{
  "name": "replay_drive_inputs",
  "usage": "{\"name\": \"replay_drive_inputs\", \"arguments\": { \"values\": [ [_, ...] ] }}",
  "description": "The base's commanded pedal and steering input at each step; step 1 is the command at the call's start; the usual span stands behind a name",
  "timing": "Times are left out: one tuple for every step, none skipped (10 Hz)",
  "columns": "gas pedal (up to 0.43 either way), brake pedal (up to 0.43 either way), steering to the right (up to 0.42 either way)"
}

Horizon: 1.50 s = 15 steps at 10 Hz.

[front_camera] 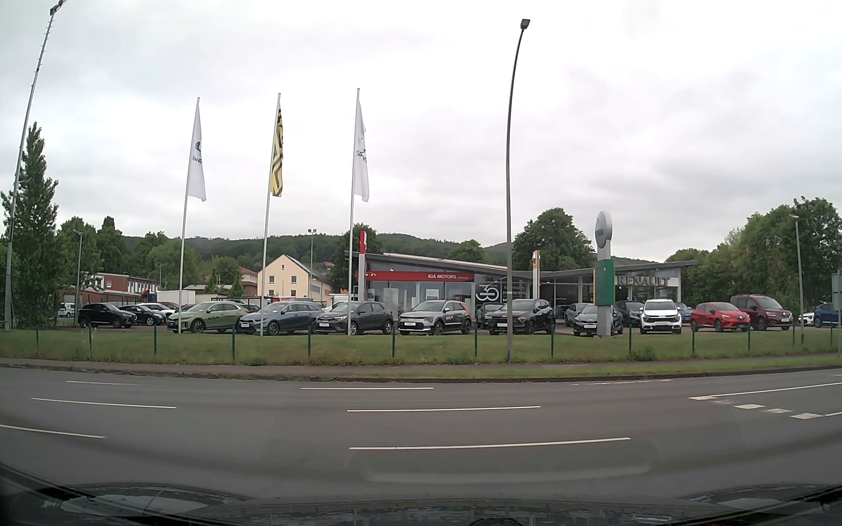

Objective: Follow the waypoints while adhering to traffic rules and regulations

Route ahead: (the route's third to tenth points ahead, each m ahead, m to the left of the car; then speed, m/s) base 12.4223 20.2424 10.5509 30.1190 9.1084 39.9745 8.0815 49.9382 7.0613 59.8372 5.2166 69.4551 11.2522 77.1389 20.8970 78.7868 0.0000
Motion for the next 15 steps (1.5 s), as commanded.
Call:
{"name": "replay_drive_inputs", "arguments": {
  "values": [
    [0.000, 0.000, -0.200],
    [0.000, 0.000, -0.199],
    [0.000, 0.000, -0.198],
    [0.000, 0.000, -0.198],
    [0.000, 0.000, -0.198],
    [0.000, 0.000, -0.197],
    [0.000, 0.000, -0.198],
    [0.000, 0.000, -0.197],
    [0.000, 0.000, -0.196],
    [0.028, 0.000, -0.196],
    [0.047, 0.000, -0.194],
    [0.067, 0.000, -0.191],
    [0.087, 0.000, -0.191],
    [0.138, 0.000, -0.191],
    [0.169, 0.000, -0.190]
  ]
}}
